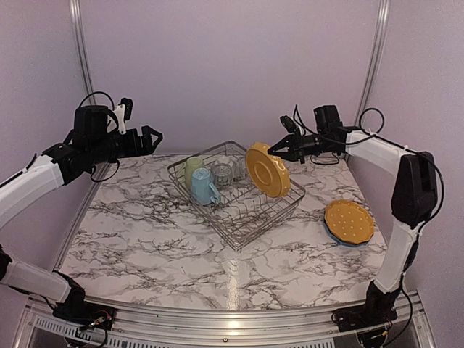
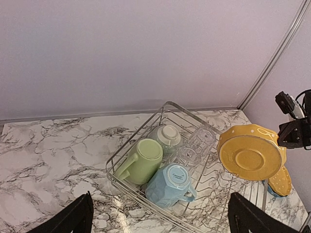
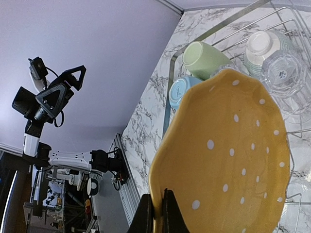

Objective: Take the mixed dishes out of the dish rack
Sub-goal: Place the plate in the corner of the board, then grab the cup from the dish rack.

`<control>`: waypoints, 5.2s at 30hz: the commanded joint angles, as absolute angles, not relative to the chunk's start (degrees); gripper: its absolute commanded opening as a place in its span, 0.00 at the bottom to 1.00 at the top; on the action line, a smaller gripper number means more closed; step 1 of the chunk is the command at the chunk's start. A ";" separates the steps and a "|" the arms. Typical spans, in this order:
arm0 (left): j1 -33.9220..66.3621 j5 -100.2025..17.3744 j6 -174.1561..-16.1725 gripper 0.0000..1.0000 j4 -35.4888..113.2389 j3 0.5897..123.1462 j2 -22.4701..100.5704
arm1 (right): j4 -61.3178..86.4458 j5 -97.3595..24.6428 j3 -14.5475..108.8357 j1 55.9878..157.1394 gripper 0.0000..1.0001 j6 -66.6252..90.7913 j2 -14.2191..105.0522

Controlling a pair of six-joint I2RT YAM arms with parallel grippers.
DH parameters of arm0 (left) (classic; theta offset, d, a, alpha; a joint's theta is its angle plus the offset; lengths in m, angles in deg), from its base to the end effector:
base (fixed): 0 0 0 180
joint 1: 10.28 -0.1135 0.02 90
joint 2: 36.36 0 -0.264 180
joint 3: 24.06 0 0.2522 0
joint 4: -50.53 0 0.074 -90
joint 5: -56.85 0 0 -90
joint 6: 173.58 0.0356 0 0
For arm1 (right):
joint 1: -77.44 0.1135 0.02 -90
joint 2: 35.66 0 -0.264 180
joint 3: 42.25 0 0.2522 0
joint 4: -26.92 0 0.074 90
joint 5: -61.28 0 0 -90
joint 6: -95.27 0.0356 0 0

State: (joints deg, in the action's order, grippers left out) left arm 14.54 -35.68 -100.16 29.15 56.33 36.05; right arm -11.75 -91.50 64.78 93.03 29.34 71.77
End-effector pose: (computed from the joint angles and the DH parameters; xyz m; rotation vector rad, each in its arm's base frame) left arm 0.2685 -0.1259 0.3748 0.1641 1.8318 -0.5513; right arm 0.3974 0.1437 0.3067 -0.4686 2.2118 1.5969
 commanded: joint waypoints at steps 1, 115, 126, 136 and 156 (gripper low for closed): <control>14.42 -35.98 -100.45 0.99 28.99 57.02 35.80 | -5.04 -90.75 67.86 93.72 0.00 31.46 67.56; 14.47 -38.87 -101.93 0.99 30.41 56.41 34.31 | -18.90 -11.00 25.12 94.97 0.00 14.85 44.30; 14.50 -38.91 -101.87 0.99 30.44 56.41 34.72 | -17.40 -10.27 24.13 96.72 0.03 17.05 48.99; 14.43 -40.47 -102.79 0.99 30.93 56.14 34.91 | -18.65 -9.89 24.77 97.65 0.23 18.90 51.57; 14.55 -40.21 -103.44 0.99 30.53 56.23 35.63 | -15.60 -23.32 30.75 99.10 0.78 17.94 38.63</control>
